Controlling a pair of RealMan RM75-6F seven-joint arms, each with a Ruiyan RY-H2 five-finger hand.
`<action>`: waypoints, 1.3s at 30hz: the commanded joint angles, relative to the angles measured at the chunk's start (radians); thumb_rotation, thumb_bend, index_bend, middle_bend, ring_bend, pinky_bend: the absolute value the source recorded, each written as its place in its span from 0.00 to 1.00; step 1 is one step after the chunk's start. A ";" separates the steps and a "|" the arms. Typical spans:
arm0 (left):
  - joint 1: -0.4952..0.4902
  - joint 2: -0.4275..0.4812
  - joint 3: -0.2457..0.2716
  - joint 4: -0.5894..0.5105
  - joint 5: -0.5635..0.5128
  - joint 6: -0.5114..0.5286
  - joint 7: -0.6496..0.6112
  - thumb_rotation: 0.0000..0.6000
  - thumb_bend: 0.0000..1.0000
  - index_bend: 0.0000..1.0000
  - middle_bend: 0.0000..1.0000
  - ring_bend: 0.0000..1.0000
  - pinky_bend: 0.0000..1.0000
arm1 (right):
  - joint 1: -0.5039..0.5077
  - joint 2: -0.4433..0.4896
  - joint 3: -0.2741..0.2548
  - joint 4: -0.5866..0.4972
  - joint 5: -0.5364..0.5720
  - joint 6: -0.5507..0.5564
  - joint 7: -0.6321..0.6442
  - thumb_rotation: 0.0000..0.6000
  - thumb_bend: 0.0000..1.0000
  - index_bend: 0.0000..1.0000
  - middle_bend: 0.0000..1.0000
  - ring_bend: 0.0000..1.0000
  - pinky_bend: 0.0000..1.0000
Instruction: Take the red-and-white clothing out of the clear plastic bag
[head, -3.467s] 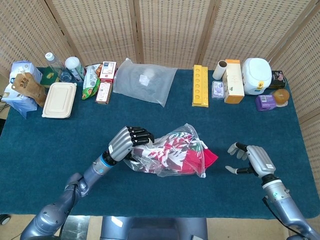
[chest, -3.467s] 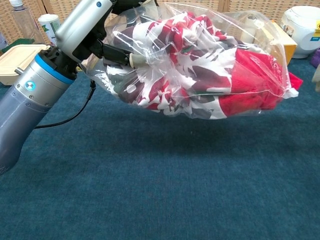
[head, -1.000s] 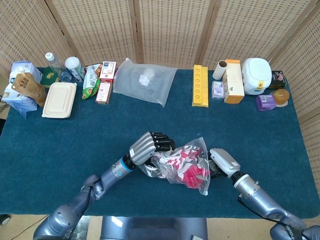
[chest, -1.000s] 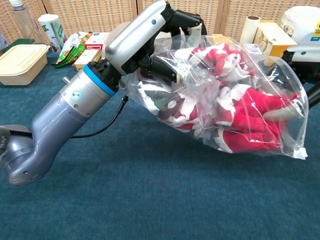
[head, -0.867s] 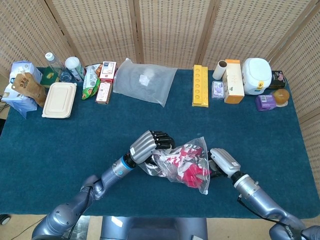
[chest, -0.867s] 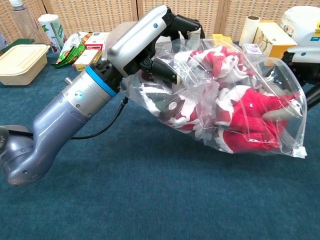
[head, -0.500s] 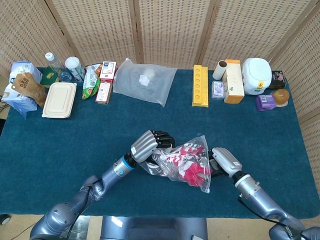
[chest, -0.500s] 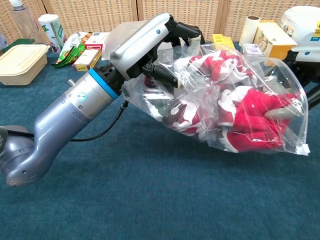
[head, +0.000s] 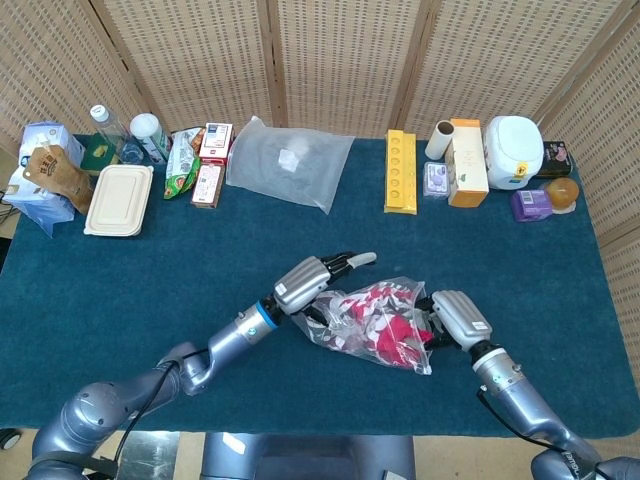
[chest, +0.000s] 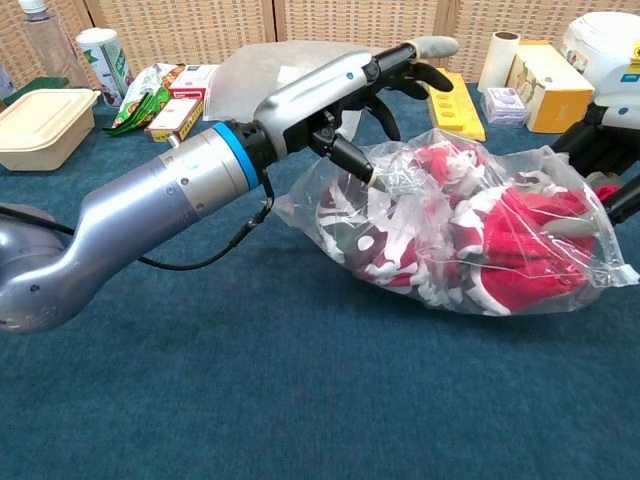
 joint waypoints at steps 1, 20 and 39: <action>-0.045 0.141 -0.059 -0.214 -0.069 -0.153 0.023 1.00 0.04 0.00 0.16 0.14 0.32 | -0.009 -0.014 0.006 0.002 0.022 0.010 -0.022 1.00 0.38 0.77 0.76 0.86 0.80; -0.108 0.437 -0.032 -0.518 -0.125 -0.521 0.265 0.90 0.03 0.00 0.08 0.02 0.13 | -0.034 -0.053 0.038 0.012 0.083 0.053 -0.120 1.00 0.38 0.77 0.76 0.87 0.81; 0.060 0.604 0.060 -0.690 -0.148 -0.408 0.642 0.93 0.03 0.00 0.06 0.00 0.11 | -0.042 -0.064 0.043 0.022 0.106 0.044 -0.150 1.00 0.38 0.77 0.76 0.87 0.82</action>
